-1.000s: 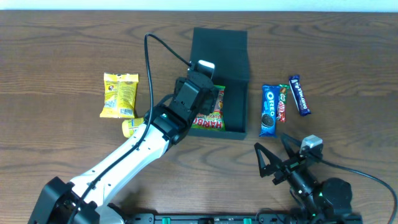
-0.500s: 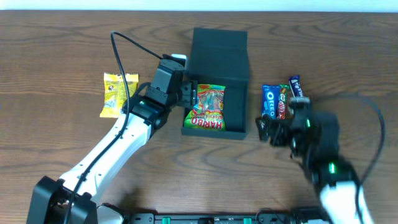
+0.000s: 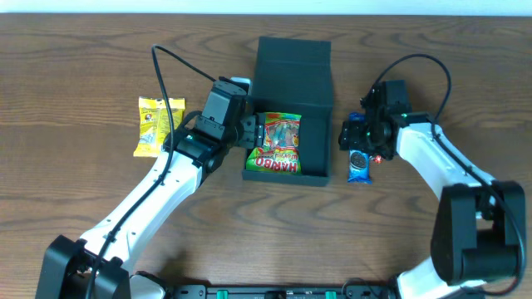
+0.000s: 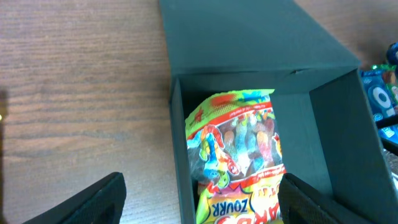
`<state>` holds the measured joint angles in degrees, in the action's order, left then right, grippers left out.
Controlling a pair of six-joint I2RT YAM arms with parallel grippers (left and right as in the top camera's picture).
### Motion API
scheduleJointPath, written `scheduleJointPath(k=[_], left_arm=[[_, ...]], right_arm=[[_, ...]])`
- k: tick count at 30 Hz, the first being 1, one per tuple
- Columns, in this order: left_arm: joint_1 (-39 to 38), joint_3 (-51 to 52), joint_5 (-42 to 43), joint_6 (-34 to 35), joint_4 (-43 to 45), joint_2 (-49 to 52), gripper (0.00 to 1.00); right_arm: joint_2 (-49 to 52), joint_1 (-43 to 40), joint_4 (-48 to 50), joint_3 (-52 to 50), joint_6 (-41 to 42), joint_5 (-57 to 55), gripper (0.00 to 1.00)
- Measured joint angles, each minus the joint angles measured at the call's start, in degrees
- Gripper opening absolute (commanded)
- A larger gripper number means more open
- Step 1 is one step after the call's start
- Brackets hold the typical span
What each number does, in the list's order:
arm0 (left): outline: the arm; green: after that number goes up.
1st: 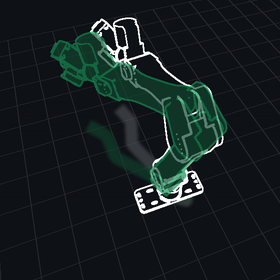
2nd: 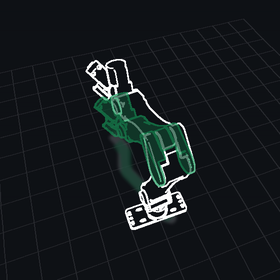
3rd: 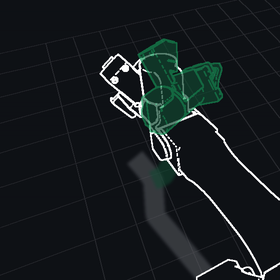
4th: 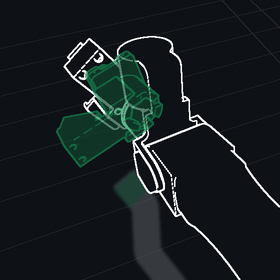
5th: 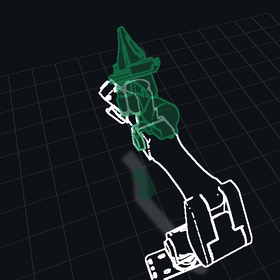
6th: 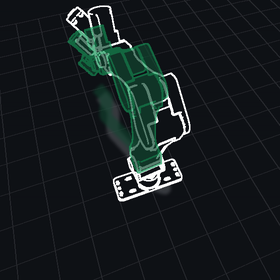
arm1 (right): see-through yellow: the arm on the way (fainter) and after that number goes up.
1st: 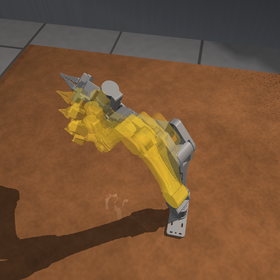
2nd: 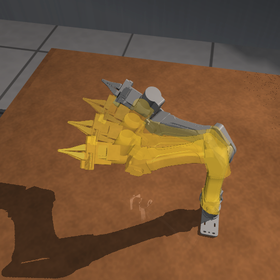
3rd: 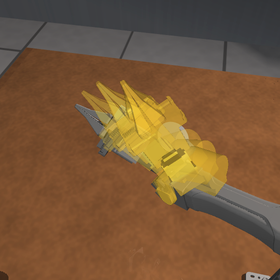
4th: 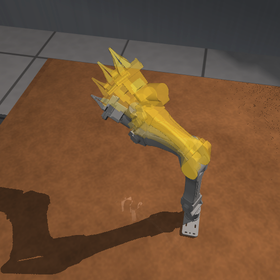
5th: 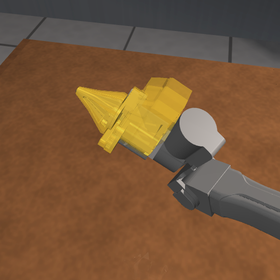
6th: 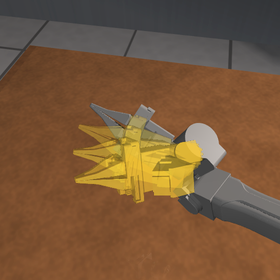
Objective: Pack container
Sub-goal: 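Reach the right gripper to the blue Oreo pack and grasp it, then place the Oreo pack upright in the box beside the Haribo bag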
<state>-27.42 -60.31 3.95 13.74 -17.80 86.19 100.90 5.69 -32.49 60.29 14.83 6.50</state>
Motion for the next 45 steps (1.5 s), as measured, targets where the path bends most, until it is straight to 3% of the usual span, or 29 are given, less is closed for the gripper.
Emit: scheduleJointPath(k=[4, 7, 14, 18, 23, 27, 35, 45], left_arm=[[0.0, 0.0, 0.0, 0.0, -0.1, 0.0, 0.8], [0.0, 0.0, 0.0, 0.0, -0.1, 0.0, 0.8], [0.0, 0.0, 0.0, 0.0, -0.1, 0.0, 0.8], [0.0, 0.0, 0.0, 0.0, -0.1, 0.0, 0.8], [0.0, 0.0, 0.0, 0.0, -0.1, 0.0, 0.8], [0.0, 0.0, 0.0, 0.0, -0.1, 0.0, 0.8], [0.0, 0.0, 0.0, 0.0, -0.1, 0.0, 0.8], [0.0, 0.0, 0.0, 0.0, -0.1, 0.0, 0.8]], right_arm=[[0.4, 0.0, -0.7, 0.1, 0.1, -2.6, 0.78], [0.4, 0.0, -0.7, 0.1, 0.2, -3.5, 0.68], [2.8, 0.0, -0.6, 0.1, 0.8, -3.8, 0.57], [4.2, 0.0, -0.6, 0.2, 0.7, -3.7, 0.41], [4.3, 0.0, -1.8, 0.9, 1.0, -3.5, 0.36], [4.4, 0.0, -8.2, 4.8, 0.6, -3.3, 0.31], [1.9, 0.6, -19.0, 18.6, -0.2, -1.4, 0.3], [-0.8, 12.9, -16.3, 19.8, 0.2, 4.6, 0.35]])
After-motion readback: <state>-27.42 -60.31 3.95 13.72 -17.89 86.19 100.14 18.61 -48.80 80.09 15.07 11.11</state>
